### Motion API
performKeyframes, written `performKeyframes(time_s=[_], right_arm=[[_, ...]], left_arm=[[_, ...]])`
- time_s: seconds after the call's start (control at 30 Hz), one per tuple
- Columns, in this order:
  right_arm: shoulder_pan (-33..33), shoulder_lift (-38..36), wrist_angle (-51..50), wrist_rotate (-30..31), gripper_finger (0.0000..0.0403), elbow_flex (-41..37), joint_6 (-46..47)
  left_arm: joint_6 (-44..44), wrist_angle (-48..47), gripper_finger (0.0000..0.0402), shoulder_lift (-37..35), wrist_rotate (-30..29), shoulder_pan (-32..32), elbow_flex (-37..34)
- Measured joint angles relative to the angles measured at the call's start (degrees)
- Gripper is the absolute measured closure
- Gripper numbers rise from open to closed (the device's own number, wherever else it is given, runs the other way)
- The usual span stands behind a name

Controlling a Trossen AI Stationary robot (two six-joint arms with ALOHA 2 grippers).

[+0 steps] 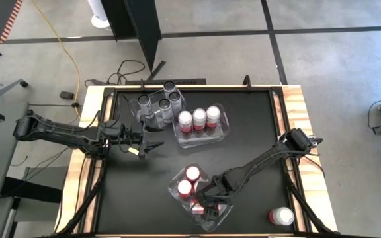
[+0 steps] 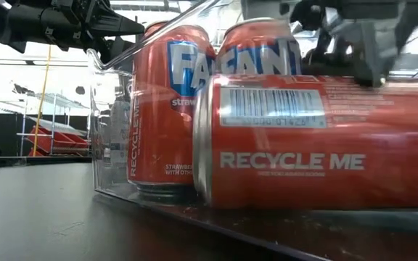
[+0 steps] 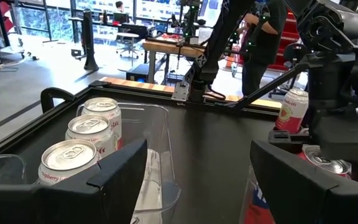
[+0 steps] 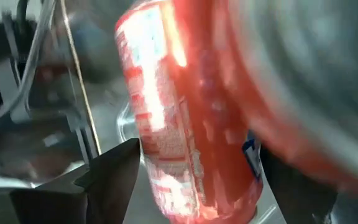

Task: Sort soda cans
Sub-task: Put the orange soda can in the bottom transparent bin

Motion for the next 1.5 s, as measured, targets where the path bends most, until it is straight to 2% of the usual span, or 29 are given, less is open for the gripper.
performKeyframes(time_s=[0.17, 0.27, 0.5, 0.63, 1.0, 1.5], right_arm=[[0.1, 0.0, 0.2, 0.8, 0.0053, 0.0, 7.1], [0.1, 0.0, 0.3, 0.7, 0.0053, 0.0, 8.2], [1.6, 0.0, -0.8, 1.3, 0.005, 2.6, 2.3], [2.3, 0.1, -1.3, 2.3, 0.0041, 2.9, 2.8], [4.1, 2.3, -1.3, 4.4, 0.0017, 3.2, -5.6], [3.2, 4.7, 0.4, 8.0, 0.0009, 3.8, -6.5]], left_arm=[[0.4, 0.0, 0.0121, 0.0, 0.0, 0.0, 0.0], [0.5, 0.0, 0.0121, 0.0, 0.0, 0.0, 0.0], [0.5, 0.0, 0.0121, 0.0, 0.0, 0.0, 0.0], [0.5, 0.0, 0.0121, 0.0, 0.0, 0.0, 0.0], [1.0, -0.1, 0.0121, 0.0, 0.0, 0.0, 0.0], [0.9, -0.1, 0.0121, 0.0, 0.0, 0.0, 0.0]])
